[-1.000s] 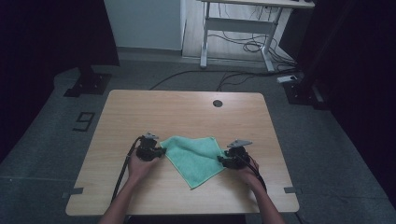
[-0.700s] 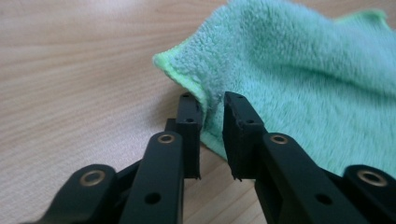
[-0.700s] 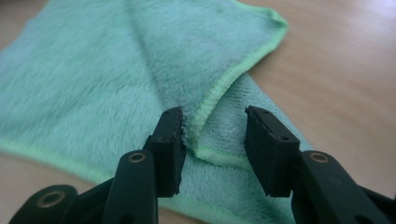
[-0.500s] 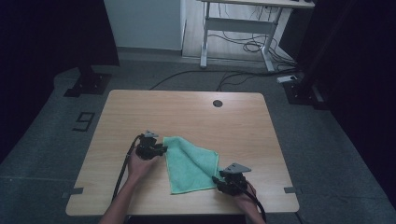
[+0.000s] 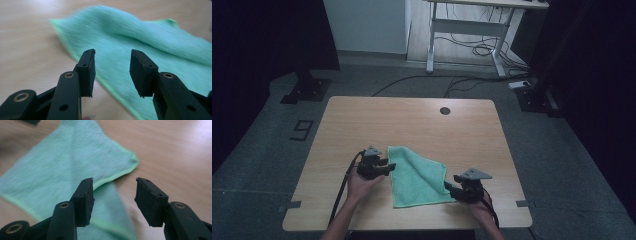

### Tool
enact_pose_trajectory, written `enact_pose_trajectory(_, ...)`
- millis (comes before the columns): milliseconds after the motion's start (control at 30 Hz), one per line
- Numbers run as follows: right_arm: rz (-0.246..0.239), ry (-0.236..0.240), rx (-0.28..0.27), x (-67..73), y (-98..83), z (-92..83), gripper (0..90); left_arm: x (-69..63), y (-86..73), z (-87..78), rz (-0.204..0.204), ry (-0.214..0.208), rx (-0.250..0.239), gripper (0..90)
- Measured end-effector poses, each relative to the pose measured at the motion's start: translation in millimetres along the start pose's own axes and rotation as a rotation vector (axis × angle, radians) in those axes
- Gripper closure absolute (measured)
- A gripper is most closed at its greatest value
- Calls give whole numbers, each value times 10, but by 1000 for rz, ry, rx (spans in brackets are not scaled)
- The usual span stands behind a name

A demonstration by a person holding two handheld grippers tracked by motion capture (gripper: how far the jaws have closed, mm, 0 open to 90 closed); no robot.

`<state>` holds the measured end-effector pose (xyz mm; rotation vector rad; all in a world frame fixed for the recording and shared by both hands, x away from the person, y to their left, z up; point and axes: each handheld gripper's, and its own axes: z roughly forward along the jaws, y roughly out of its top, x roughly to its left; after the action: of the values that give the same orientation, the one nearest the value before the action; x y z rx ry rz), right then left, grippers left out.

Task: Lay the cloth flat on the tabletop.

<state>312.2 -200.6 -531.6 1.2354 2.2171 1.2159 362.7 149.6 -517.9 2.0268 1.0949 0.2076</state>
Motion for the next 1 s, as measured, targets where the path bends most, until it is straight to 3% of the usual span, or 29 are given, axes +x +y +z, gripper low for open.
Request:
enact_pose_trajectory(133,-18,-17,7,-150,76,129,532,-163,-86,80,32,-18,23,549)
enact_pose_trajectory(267,-48,-29,24,-237,135,296,579,-216,-144,130,46,-19,43,543)
enact_pose_trajectory(500,-99,7,39,-252,251,500,631,-316,-203,158,95,-36,75,509)
enact_pose_trajectory(633,-110,-15,58,-261,307,575,637,-353,-214,170,107,-48,83,494)
enact_pose_trajectory(800,-111,-31,93,-272,322,676,723,-414,-263,177,132,-30,87,492)
enact_pose_trajectory(933,-136,-41,97,-252,327,667,866,-458,-301,165,157,1,83,506)
enact_pose_trajectory(1000,-135,-44,99,-252,335,661,878,-482,-310,158,168,13,88,505)
